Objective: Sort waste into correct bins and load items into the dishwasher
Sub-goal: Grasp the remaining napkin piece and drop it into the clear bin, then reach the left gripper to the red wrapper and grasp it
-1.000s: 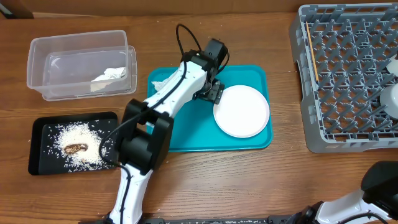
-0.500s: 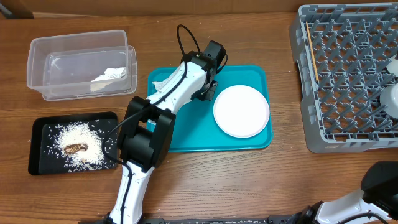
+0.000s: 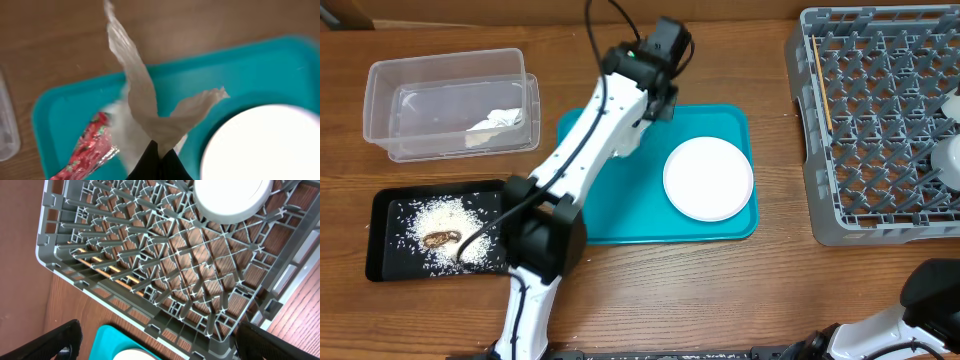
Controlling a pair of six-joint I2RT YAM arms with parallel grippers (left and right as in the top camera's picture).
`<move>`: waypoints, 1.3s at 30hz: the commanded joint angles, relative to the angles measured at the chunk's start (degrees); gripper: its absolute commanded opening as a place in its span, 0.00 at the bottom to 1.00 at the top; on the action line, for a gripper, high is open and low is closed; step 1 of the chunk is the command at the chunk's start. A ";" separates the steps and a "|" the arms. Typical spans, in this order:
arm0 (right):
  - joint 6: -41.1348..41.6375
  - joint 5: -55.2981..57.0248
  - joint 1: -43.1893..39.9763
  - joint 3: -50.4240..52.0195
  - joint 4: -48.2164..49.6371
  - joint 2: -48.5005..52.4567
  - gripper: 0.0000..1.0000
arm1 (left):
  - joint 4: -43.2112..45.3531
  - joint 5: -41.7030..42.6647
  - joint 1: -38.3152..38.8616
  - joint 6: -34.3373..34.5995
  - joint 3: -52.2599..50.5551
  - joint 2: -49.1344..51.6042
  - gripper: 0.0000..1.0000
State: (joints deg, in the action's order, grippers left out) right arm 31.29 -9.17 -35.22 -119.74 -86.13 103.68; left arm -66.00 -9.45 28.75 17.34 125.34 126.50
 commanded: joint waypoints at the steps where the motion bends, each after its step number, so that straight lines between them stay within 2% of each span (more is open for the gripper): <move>1: 0.26 0.11 -0.15 -0.28 0.31 -0.31 1.00 | 0.79 -1.22 -2.54 6.47 2.89 -8.22 0.04; 4: 0.26 0.11 -0.15 -0.28 0.31 -0.31 1.00 | 0.90 -4.96 -7.67 12.85 2.89 -11.19 0.04; 7: 0.26 0.11 -0.15 -0.28 0.31 -0.31 1.00 | 0.90 -4.98 -13.05 17.14 2.86 -11.50 0.04; 10: 0.26 0.11 -0.15 -0.28 0.31 -0.31 1.00 | 0.98 -4.92 -20.94 25.22 2.58 -11.17 0.04; 12: 0.26 0.11 -0.15 -0.28 0.31 -0.31 1.00 | 0.98 -4.90 -24.44 28.24 2.58 -10.88 0.04; 18: 0.26 0.11 -0.15 -0.28 0.31 -0.31 1.00 | 0.68 -3.82 -33.81 30.12 2.29 -10.36 0.04; 22: 0.26 0.11 -0.15 -0.28 0.31 -0.31 1.00 | -0.07 -3.76 -37.05 30.08 1.53 -9.92 0.07; 24: 0.26 0.11 -0.15 -0.28 0.33 -0.31 1.00 | 0.15 -3.82 -37.42 30.12 0.22 -9.92 0.24; 27: 0.26 0.11 -0.15 -0.28 0.31 -0.31 1.00 | 1.62 -4.02 -37.46 30.08 -2.82 -9.90 0.84; 28: 0.26 0.11 -0.15 -0.28 0.31 -0.31 1.00 | 2.19 -4.00 -37.46 30.08 -3.72 -9.90 0.95; 32: 0.26 0.11 -0.15 -0.28 0.31 -0.31 1.00 | 2.14 -0.92 -37.35 29.03 -4.94 -9.90 0.96; 34: 0.26 0.11 -0.15 -0.28 0.31 -0.31 1.00 | 2.34 6.45 -37.22 24.61 -4.92 -9.94 0.96; 39: 0.26 0.11 -0.15 -0.28 0.33 -0.31 1.00 | 2.19 31.28 -34.47 7.82 -4.92 -9.94 0.92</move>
State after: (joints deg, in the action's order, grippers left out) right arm 31.33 -9.17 -35.22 -119.74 -86.11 103.68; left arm -63.61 2.68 -8.38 38.46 120.55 115.94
